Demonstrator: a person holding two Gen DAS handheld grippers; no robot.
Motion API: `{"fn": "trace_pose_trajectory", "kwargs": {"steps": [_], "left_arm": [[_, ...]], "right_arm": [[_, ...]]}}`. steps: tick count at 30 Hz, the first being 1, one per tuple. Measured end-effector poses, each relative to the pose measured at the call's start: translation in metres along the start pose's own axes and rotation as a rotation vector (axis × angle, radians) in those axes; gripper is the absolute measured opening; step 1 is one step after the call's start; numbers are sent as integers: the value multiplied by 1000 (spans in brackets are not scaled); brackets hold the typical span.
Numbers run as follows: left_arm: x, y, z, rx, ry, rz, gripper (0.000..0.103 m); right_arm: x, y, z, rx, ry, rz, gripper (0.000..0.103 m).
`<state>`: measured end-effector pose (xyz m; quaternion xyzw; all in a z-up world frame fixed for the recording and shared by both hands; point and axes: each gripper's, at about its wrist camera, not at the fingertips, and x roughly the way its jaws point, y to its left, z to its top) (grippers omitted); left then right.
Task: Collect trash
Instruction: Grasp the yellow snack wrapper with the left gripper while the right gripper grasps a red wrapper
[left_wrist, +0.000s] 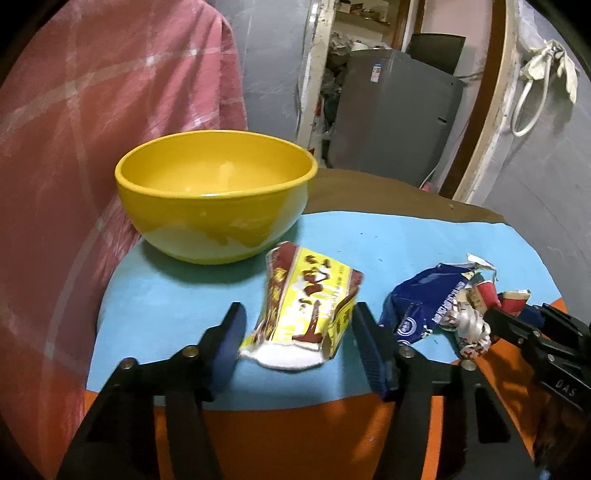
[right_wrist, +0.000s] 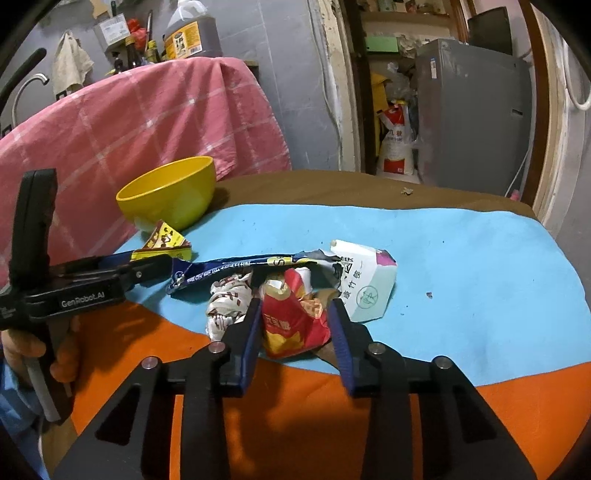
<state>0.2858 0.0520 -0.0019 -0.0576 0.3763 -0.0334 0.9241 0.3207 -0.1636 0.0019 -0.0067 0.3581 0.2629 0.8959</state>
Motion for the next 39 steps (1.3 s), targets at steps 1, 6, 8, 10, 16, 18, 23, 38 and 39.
{"fn": "trace_pose_trajectory", "kwargs": {"steps": [1,6,8,10,16,18,23,38,39], "left_arm": [[-2,-2,-1,6,-6,1,46],[-8,-10,-4,25,-17,-20,43],[-12,-13,-6,26,-23,-27,43],[-18,-15,-9,17,-36,-32,42],[-43,-30,-10,11,-139,-72,43],[-52,-40,-7,16,-177,-86,43],[-72,-67,-1,41,-278,-127,43],[-96,-163,19,134,-404,-304,43],[-96,-173,19,144,-406,-317,43]], "right_arm": [[-1,0,0,1,-1,2,32],[-9,1,-4,-8,-26,10,31],[-14,2,-6,-17,-50,8,31],[-20,3,-7,-25,-77,5,31],[-44,5,-8,-42,-191,-7,31],[-53,4,-7,-46,-237,-14,31],[-84,2,-5,-57,-372,-45,31],[-167,-39,-17,-6,-620,-198,31],[-173,-45,-20,6,-628,-212,31]]}}
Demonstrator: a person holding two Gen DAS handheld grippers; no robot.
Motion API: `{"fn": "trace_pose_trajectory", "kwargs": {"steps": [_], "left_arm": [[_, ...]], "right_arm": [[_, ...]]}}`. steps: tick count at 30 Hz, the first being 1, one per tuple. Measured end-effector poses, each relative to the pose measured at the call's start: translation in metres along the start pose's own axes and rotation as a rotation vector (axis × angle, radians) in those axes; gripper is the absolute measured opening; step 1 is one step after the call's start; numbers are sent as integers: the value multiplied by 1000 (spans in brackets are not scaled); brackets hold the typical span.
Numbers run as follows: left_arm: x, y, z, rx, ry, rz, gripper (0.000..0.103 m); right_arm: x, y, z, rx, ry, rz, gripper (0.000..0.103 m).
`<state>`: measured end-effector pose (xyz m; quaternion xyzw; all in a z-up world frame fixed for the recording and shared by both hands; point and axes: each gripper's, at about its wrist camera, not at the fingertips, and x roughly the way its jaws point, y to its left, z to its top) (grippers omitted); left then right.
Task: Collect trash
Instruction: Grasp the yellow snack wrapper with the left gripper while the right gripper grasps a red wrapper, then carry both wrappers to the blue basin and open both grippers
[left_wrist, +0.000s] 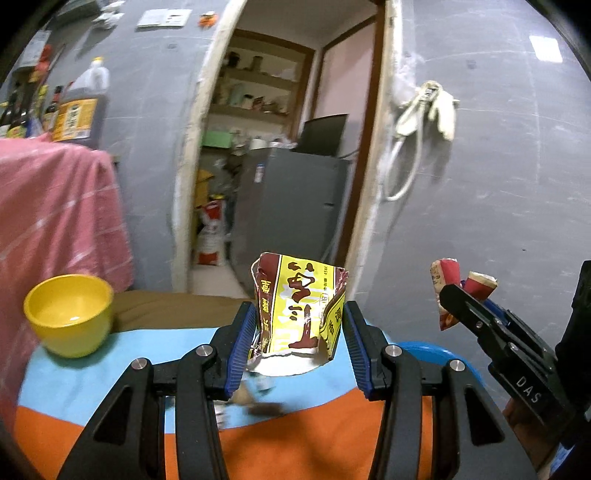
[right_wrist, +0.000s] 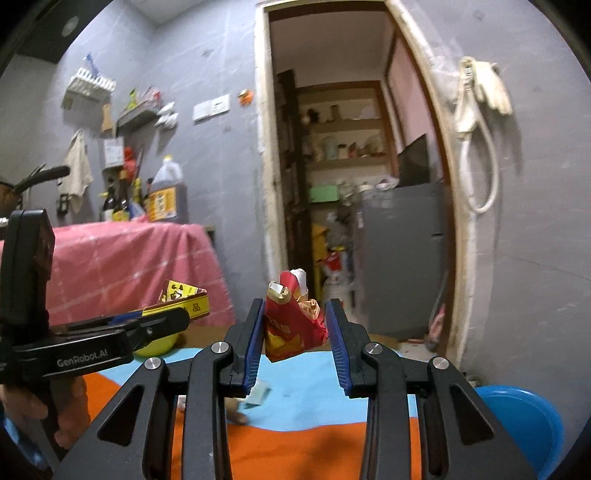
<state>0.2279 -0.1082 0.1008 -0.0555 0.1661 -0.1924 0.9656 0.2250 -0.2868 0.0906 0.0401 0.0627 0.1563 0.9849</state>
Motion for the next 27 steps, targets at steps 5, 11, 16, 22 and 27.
{"fn": "trace_pose_trajectory", "kwargs": {"steps": [5,11,16,22,27], "left_arm": [[17,-39,1,32,5,-76,43],[42,-86,-1,68,38,-157,43],[69,-123,-6,98,98,-219,43],[106,-159,-20,115,218,-262,43],[138,-177,-39,114,340,-271,43]], "right_arm": [[-24,-35,3,28,-23,-97,31],[-52,-77,2,89,-36,-218,31],[-65,-110,-5,150,-7,-309,31],[-68,-149,-20,238,98,-405,31],[-66,-174,-36,318,177,-434,32]]}}
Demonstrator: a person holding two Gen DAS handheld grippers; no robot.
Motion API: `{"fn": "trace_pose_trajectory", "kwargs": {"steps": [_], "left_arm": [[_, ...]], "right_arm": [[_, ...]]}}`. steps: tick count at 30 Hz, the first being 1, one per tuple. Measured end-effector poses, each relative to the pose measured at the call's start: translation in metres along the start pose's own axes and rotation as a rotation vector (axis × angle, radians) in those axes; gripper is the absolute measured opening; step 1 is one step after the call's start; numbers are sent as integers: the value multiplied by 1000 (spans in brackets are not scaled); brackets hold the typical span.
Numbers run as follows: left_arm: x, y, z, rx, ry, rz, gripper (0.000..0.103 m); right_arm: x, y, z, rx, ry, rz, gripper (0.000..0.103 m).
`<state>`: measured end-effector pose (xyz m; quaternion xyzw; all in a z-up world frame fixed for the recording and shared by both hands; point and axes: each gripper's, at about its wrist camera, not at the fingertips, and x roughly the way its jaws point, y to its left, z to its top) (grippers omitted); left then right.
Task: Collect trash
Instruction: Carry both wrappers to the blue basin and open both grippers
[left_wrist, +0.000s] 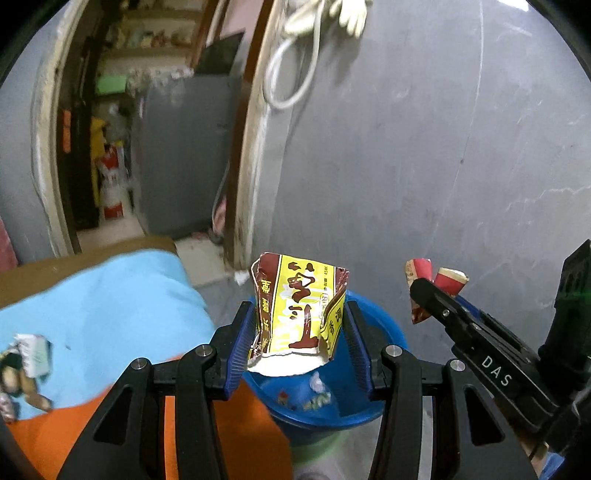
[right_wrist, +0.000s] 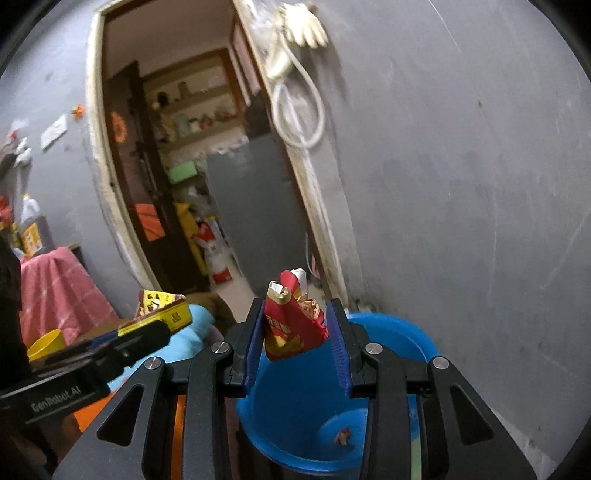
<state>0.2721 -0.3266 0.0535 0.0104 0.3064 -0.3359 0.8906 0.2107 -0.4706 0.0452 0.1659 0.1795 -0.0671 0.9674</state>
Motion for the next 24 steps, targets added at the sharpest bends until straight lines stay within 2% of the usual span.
{"fn": "trace_pose_trajectory", "kwargs": {"steps": [4,13,19,24], "left_arm": [[29,-2,-6,-23,85,-8,43],[62,6,-25,-95,190,-22,45],[57,20,-22,-118,179,-22,53],[40,23,-17,-132,136,-17,54]], "right_arm": [[10,-12,-6,41,57,-15,34],[28,-25,-10,102,151,-24,37],[27,-30,-11,109,165,-29,41],[24,-28,-9,101,150,-34,48]]}}
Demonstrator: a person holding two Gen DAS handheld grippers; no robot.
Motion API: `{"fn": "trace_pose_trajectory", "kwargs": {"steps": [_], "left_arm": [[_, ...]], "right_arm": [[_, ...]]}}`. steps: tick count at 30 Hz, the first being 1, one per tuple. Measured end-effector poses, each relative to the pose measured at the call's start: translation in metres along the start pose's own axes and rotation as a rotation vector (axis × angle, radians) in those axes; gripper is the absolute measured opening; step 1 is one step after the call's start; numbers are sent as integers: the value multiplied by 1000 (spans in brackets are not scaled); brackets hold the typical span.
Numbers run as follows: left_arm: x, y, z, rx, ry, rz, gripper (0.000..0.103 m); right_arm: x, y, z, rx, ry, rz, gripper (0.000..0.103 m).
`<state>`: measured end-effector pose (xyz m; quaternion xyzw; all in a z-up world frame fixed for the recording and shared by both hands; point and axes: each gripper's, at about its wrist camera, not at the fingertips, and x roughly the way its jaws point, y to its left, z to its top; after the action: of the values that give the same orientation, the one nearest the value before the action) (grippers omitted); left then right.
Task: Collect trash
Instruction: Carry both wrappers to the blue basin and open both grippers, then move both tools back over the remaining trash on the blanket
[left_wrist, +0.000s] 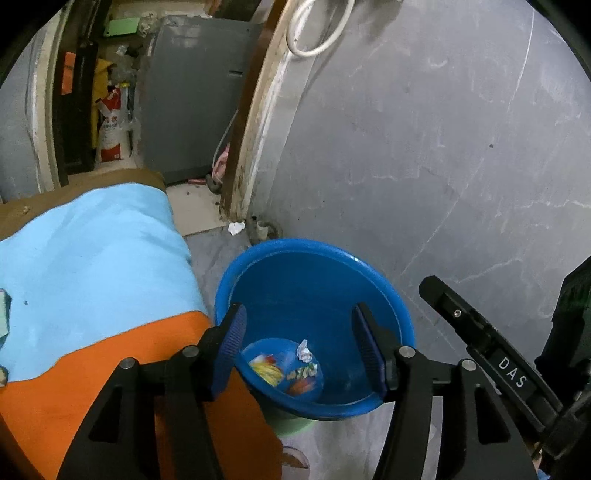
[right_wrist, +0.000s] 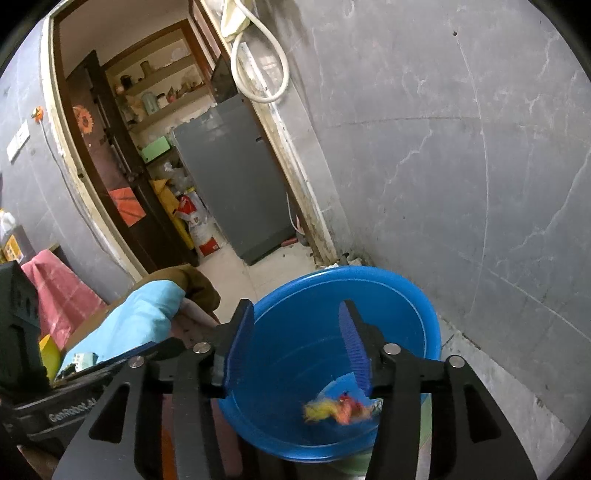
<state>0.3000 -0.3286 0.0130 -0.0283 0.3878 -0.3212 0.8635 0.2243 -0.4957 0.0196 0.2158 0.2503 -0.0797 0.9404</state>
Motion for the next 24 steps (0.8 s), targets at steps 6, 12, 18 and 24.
{"fn": "trace_pose_trajectory", "kwargs": {"steps": [6,12,18,24], "left_arm": [[-36,5,2,5,-108,47,63],[-79,18,1,10,-240,128,80],[-121,32,-4,2,-362,214,100],[-160,51,-13,-24,-470,283,101]], "right_arm": [[-11,15,7,-50,-83,2,56],[-26,36,10,-104,-175,26,79],[-41,69,8,-174,-290,70,99],[-57,101,1,-258,-404,115,103]]}}
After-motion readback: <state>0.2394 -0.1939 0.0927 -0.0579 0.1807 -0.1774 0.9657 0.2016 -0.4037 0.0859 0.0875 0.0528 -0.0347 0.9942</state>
